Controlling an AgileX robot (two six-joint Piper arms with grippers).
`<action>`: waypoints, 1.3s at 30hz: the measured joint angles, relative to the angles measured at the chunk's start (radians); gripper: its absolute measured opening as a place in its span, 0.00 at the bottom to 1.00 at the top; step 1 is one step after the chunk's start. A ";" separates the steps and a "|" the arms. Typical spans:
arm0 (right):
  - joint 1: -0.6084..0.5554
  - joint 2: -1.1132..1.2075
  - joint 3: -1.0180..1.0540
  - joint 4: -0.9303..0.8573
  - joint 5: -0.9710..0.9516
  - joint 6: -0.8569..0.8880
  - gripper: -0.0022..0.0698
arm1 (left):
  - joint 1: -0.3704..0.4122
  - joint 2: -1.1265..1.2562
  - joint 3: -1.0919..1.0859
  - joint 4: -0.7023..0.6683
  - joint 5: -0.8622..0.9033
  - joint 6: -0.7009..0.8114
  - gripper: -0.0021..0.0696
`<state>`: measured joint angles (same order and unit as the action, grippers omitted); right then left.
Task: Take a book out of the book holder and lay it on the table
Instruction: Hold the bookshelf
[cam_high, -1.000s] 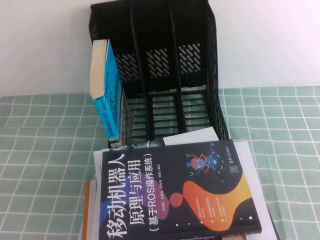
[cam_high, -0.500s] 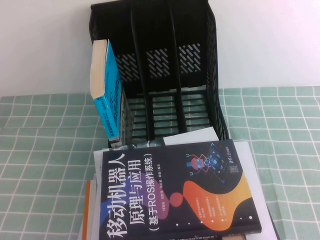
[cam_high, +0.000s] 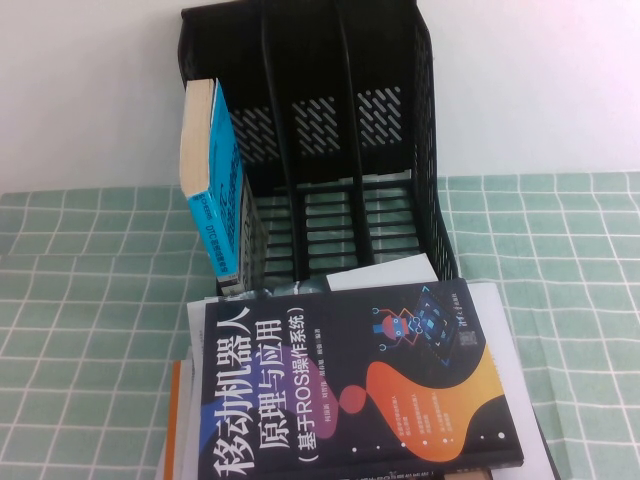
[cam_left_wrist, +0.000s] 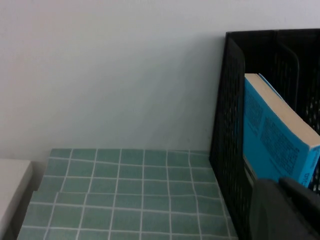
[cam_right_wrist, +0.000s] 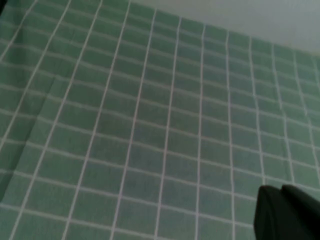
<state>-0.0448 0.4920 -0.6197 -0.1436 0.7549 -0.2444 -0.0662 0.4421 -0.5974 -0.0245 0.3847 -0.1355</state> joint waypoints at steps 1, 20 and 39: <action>0.000 0.023 -0.006 0.027 0.052 -0.022 0.03 | 0.000 0.002 0.000 -0.006 0.000 0.001 0.03; 0.000 -0.049 0.225 1.725 -0.106 -1.685 0.03 | -0.008 0.002 0.032 -0.265 -0.028 0.083 0.03; 0.000 0.063 0.224 0.385 -0.206 -0.462 0.03 | -0.008 0.004 0.092 -0.317 -0.082 0.097 0.03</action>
<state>-0.0448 0.5549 -0.3962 0.2415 0.5490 -0.7065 -0.0741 0.4461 -0.5058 -0.3413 0.3024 -0.0387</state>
